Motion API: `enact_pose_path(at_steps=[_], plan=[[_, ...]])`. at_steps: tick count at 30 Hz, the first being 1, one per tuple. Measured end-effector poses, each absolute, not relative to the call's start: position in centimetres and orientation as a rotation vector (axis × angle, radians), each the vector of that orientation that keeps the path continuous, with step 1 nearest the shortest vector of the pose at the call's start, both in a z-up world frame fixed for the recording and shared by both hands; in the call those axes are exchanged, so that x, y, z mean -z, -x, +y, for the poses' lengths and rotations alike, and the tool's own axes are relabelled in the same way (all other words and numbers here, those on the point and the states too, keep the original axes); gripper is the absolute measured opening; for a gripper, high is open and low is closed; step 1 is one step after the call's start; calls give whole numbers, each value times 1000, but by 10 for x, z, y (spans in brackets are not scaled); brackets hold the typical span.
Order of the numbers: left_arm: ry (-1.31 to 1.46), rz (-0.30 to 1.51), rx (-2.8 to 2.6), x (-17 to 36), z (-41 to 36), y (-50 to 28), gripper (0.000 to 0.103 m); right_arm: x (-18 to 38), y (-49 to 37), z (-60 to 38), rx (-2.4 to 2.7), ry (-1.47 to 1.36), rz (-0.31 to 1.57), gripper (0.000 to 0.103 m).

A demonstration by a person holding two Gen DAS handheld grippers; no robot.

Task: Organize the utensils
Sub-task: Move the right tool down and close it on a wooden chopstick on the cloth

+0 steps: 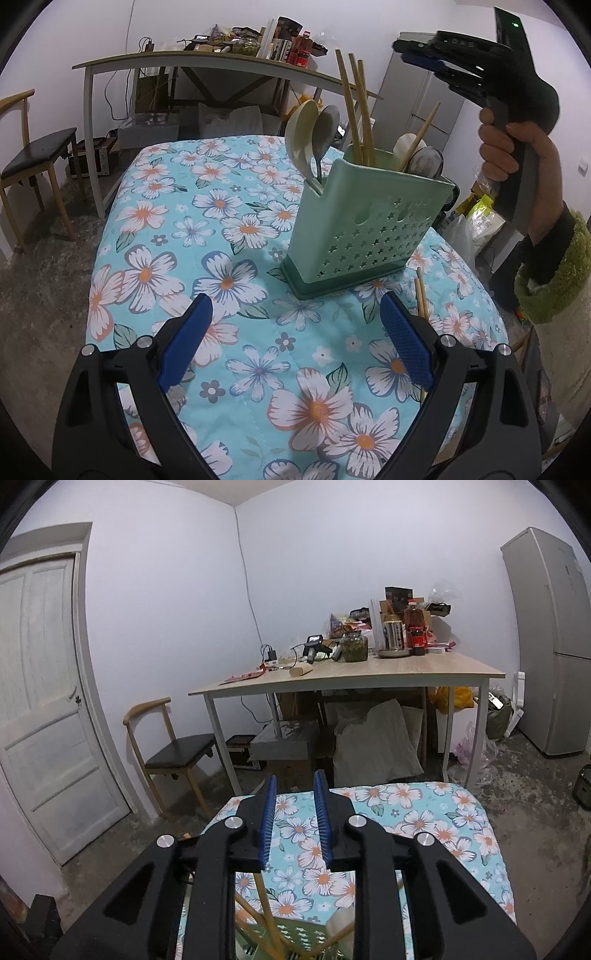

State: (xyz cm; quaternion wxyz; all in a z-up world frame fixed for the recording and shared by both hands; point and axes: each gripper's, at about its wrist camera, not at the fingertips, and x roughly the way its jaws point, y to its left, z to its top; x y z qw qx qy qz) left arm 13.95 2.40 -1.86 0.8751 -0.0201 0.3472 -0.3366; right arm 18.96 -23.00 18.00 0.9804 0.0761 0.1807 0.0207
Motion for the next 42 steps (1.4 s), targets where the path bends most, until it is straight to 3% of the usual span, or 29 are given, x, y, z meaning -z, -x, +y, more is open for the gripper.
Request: enact_pose_path(at_steps=[15,30,36,42], plan=[[31,736,699,14,19,-133,88,-152,-85,-263,15,-327,435,27],[-93,909,640,47,-5,-134,88,18,-33,-269,-10,-838,837,27],[-130,952,648,61,-13,-130,88,61,-32,-263,-10,-943,902,27],[-151,981,652,70,-21,-127,88,76,-41,-260,2,-974,908,16]])
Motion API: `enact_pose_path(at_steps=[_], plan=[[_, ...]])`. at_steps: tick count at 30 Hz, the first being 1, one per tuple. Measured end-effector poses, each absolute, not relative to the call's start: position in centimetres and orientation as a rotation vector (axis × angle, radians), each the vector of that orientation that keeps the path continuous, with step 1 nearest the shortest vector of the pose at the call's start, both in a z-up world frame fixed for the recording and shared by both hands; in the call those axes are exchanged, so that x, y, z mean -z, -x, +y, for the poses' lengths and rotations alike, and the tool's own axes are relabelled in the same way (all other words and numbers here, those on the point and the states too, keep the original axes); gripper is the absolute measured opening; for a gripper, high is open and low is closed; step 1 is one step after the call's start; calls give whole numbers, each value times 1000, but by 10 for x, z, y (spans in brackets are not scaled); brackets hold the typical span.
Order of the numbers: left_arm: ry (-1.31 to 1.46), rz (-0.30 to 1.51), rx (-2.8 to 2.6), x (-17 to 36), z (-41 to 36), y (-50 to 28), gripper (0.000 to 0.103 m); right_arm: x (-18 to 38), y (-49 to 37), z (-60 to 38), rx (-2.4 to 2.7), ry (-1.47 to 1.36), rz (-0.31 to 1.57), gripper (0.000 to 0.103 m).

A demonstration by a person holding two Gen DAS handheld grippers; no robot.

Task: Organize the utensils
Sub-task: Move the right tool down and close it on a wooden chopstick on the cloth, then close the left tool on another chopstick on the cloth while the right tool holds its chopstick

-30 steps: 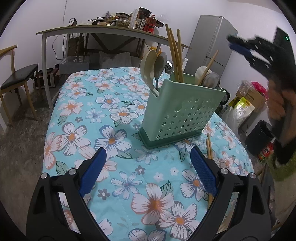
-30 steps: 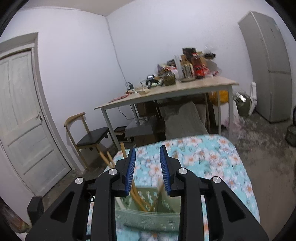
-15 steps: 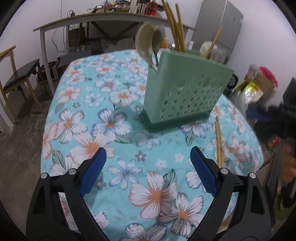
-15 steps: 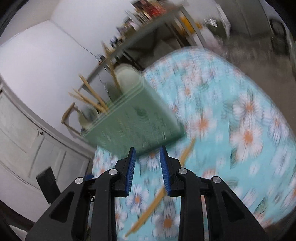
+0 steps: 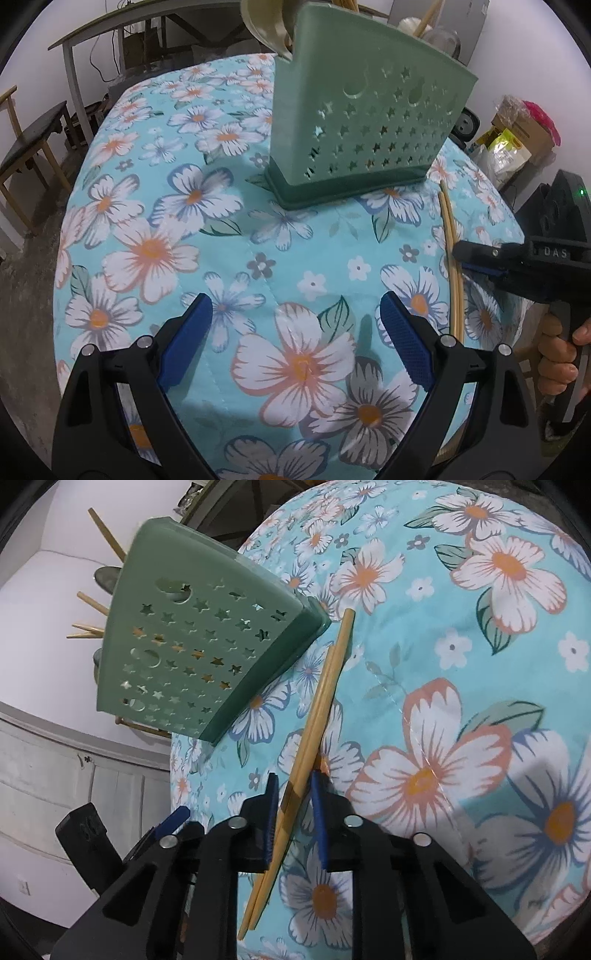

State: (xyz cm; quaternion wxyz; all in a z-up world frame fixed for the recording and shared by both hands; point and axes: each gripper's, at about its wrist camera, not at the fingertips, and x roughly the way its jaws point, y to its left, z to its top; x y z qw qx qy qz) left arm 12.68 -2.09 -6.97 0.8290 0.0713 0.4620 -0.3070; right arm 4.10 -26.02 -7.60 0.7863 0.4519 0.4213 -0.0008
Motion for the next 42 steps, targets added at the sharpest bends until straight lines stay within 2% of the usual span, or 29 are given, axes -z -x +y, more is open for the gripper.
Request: enact_pose_path(at_steps=[2,42], plan=[[-162,985,650,71,-24,-126,88,78,-44,-260,4,-982,904,12],[-306,986,586,79,-51,-118,88,63,20,-329,101,-1026,805,7]])
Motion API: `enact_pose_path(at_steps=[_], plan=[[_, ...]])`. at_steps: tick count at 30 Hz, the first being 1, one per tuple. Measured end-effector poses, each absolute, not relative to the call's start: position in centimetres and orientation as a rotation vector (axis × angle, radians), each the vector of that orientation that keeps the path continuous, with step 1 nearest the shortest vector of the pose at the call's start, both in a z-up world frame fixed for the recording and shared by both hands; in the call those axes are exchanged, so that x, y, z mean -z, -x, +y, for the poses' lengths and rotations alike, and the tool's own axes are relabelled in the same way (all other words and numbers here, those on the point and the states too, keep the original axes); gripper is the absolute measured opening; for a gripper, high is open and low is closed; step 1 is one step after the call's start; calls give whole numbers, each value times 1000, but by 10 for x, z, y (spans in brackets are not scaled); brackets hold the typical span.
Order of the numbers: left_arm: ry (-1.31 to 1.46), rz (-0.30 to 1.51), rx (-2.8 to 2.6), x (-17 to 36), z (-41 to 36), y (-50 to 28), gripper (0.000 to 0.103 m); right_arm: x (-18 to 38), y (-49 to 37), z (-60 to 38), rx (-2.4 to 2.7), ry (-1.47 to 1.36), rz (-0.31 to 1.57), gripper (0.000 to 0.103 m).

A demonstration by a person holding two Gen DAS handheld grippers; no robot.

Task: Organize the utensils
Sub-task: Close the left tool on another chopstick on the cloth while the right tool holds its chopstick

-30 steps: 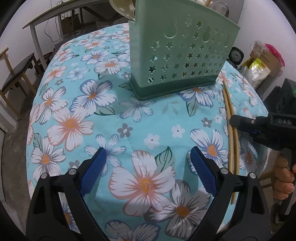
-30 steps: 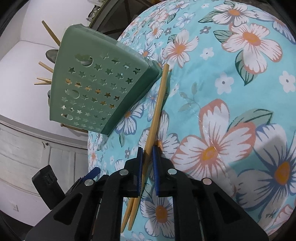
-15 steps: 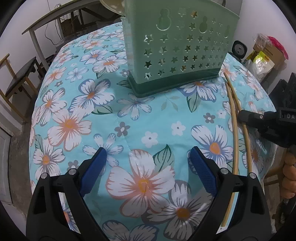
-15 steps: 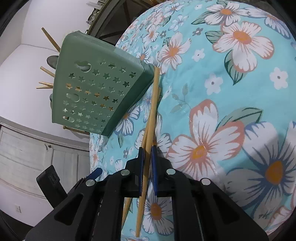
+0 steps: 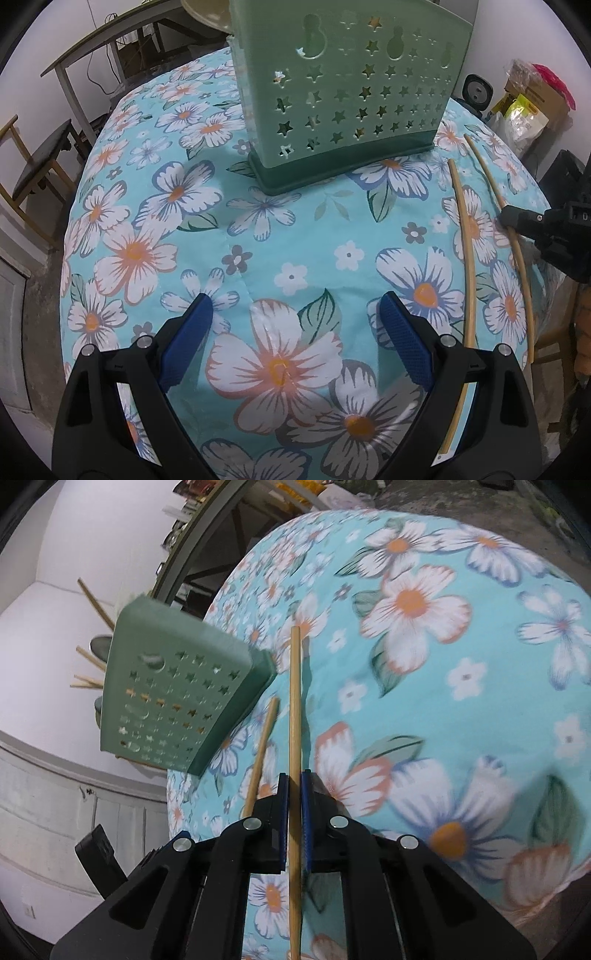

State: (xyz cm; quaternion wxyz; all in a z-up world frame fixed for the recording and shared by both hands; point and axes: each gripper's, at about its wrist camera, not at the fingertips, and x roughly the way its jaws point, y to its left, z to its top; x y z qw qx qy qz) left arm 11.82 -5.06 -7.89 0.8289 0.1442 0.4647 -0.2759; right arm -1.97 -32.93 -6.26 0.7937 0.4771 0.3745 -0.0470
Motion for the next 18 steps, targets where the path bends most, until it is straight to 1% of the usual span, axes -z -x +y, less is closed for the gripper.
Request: enact_pose_path(at_steps=[9,11,12,14,15,16,17,18], plan=[[-284,875,804,54,-68,-93,88,69,30,-334,113,-1039,807,7],[-295,865,866,52,-78,-86,80,70,29,-332,112,-1042,805,7],[-304,863,895,52,-85,-82,78,70,29,-331,111,-1044,805,7],[-323,864,925,54,-97,-77,68,71,28,-330,109,-1046,803,7],[-332,868,931,56,-102,-74,65,71,28,-330,108,-1045,803,7],[-343,879,933,59,-108,-75,61,72,28,-331,107,-1047,802,7],[-351,890,935,62,-111,-75,55,72,29,-331,106,-1048,801,7],[-362,906,938,65,-117,-74,52,73,29,-331,104,-1050,799,7]])
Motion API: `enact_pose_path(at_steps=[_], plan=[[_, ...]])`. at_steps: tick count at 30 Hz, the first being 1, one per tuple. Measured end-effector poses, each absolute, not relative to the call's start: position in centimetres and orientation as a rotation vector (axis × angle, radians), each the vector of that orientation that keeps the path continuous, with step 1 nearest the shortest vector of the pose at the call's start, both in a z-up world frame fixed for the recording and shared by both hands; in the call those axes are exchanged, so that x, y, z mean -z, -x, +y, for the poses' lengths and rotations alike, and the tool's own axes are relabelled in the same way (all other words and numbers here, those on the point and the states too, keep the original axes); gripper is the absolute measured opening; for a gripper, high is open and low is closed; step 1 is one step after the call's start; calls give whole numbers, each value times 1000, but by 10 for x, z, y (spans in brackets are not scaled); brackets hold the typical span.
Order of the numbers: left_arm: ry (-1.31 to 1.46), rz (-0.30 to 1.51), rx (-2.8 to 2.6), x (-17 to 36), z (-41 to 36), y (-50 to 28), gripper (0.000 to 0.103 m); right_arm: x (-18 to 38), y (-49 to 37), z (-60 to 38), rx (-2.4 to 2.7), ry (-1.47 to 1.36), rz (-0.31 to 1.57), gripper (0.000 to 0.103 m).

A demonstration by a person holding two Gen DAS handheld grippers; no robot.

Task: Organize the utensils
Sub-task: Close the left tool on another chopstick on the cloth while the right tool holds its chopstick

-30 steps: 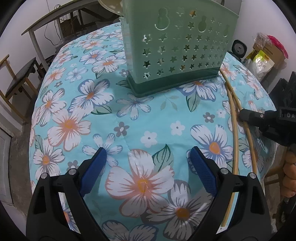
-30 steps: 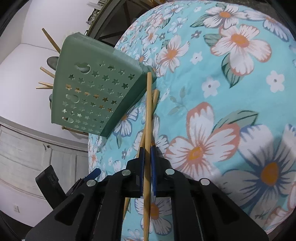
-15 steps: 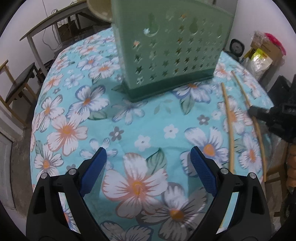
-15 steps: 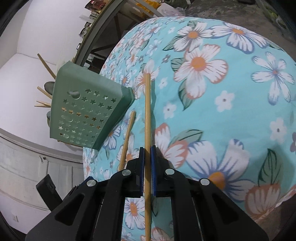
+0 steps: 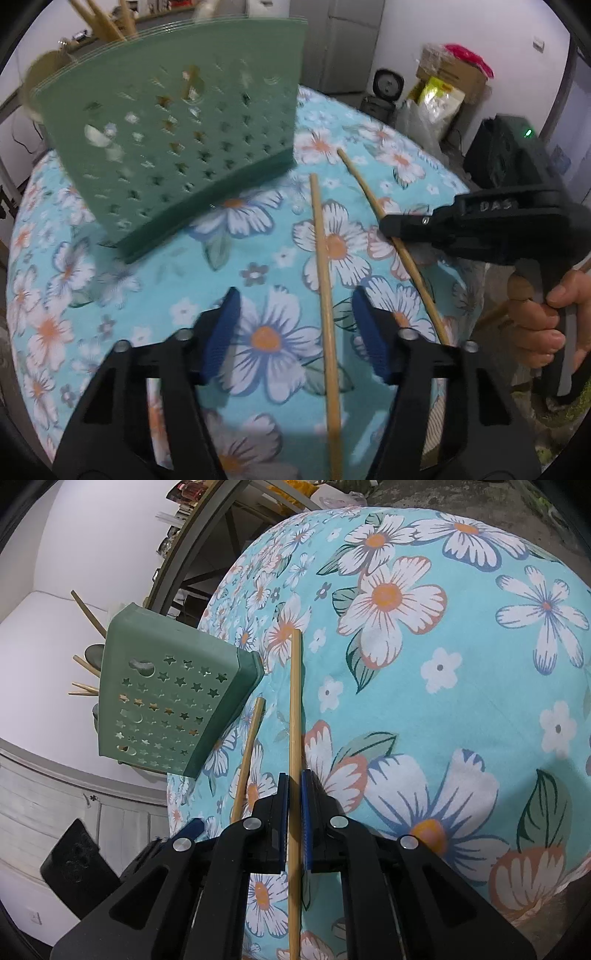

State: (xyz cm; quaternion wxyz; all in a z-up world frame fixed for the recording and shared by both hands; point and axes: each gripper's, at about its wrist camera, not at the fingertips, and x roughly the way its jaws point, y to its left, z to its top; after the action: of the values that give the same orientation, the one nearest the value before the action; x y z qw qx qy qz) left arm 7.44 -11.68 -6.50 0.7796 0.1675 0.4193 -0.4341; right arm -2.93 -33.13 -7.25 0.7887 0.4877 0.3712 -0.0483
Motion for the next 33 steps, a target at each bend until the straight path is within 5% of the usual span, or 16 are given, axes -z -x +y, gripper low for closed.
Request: enact_pose_path(at_steps=[6,11,16,28,33], plan=[[-408,905,941,77,-124,-76,44,75,30,-330,101,-1057,792,7],[-386,900,921,77,-120,-82,17,75,33,-330,105,-1059,786,7],[-363,912,894,73,-107,-85,6,73,36,-324,98,-1061,787,7],[-393,938,770,73,-61,-86,7,66,36,-306,94,-996,846,8],[-408,936,772,66,-65,-92,27,56,22,-303,106,-937,874,19]])
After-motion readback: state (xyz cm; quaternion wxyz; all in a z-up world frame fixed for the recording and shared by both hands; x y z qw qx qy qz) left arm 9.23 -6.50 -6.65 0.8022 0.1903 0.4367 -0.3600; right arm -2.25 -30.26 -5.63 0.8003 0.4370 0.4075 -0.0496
